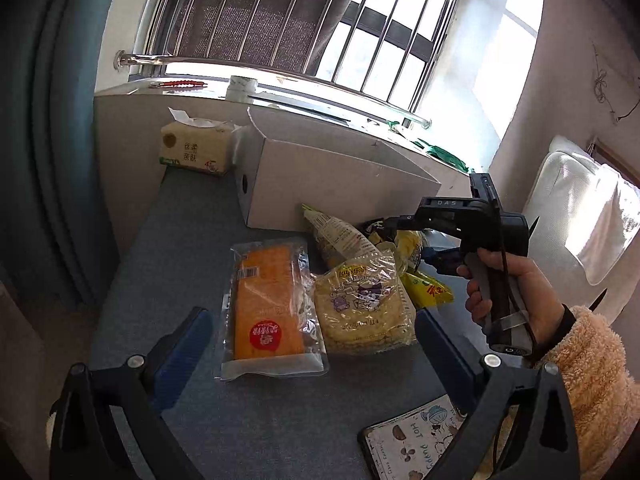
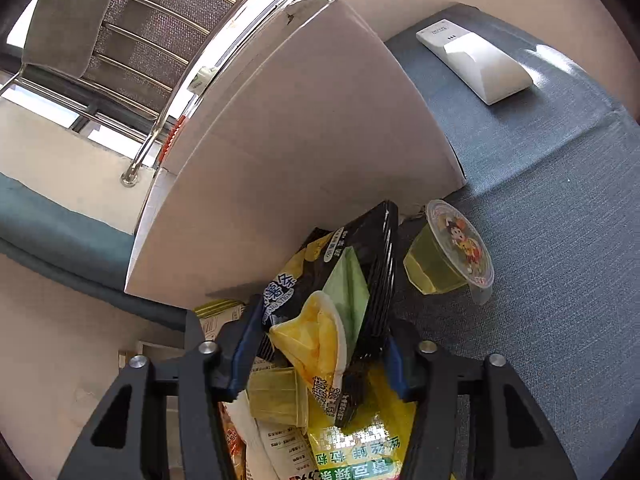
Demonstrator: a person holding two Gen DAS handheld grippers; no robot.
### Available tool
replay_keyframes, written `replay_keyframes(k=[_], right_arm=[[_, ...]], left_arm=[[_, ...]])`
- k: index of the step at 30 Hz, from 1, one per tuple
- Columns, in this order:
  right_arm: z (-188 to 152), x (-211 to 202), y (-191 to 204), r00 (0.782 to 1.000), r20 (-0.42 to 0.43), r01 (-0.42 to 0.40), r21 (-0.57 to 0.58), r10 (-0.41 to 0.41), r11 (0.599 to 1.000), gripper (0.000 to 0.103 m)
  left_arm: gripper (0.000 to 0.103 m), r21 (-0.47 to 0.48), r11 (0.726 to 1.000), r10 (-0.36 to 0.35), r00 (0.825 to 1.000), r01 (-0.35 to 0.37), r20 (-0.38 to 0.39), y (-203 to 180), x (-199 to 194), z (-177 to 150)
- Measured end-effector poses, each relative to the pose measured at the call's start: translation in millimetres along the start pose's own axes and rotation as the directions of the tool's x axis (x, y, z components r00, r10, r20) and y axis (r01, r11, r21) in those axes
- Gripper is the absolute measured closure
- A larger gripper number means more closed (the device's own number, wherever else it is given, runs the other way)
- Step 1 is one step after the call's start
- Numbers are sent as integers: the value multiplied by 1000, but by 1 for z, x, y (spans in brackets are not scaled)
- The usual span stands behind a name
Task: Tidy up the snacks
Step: 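Grasp the black-and-yellow snack bag with the right gripper, then grasp the orange bread pack with the left gripper while the right holds the black bag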
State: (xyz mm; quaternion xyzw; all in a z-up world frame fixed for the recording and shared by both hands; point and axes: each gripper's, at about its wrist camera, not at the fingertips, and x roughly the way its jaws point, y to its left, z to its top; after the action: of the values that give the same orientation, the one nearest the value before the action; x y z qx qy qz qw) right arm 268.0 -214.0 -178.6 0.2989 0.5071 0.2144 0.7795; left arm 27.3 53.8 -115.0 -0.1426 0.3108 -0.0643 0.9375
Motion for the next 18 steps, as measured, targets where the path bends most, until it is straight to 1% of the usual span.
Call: replay_keyframes(k=[1, 2, 3, 4, 6, 8, 10, 12, 13, 15, 17, 18], right_arm=[[-1, -2, -5, 1000, 3, -26, 22, 26, 999, 54], [-3, -4, -7, 999, -1, -44, 20, 44, 999, 56], [-4, -9, -9, 999, 1, -52, 16, 52, 999, 62], [-6, -14, -9, 998, 11, -56, 12, 56, 998, 65], [-8, -31, -8, 995, 45, -83, -17, 84, 996, 67], [-10, -53, -4, 989, 97, -109, -60, 114, 992, 67], [-13, -75, 0, 982, 146, -102, -112, 118, 988, 68], [-19, -95, 7, 975, 164, -126, -151, 150, 981, 68], [-23, -103, 12, 972, 168, -132, -179, 162, 975, 68], [-37, -122, 23, 969, 203, -86, -248, 139, 965, 68], [-52, -135, 35, 965, 231, -46, -308, 122, 950, 68], [-58, -140, 38, 963, 239, -39, -325, 122, 945, 68]], left_arm=[[0, 3, 1000, 3, 1000, -3, -2, 1, 0, -1], [0, 2, 1000, 14, 1000, -14, -3, 2, -1, -2], [0, -3, 1000, 19, 1000, -19, -4, 4, -1, -2], [0, -11, 1000, 18, 1000, -18, -7, 6, 0, -3], [0, -34, 999, 21, 1000, -21, -14, 11, 2, -3], [0, -46, 999, 15, 1000, -16, -18, 13, 3, -3], [0, -39, 999, 20, 1000, -21, -23, 13, 6, -2], [0, -13, 999, 30, 998, -31, -47, 12, 12, -1], [0, 0, 999, 47, 997, -47, -65, 13, 17, 0], [0, 0, 998, 59, 994, -60, -95, 17, 26, 3], [0, -19, 999, 25, 992, -27, -126, 21, 37, 9], [0, -30, 999, 26, 989, -31, -146, 23, 44, 13]])
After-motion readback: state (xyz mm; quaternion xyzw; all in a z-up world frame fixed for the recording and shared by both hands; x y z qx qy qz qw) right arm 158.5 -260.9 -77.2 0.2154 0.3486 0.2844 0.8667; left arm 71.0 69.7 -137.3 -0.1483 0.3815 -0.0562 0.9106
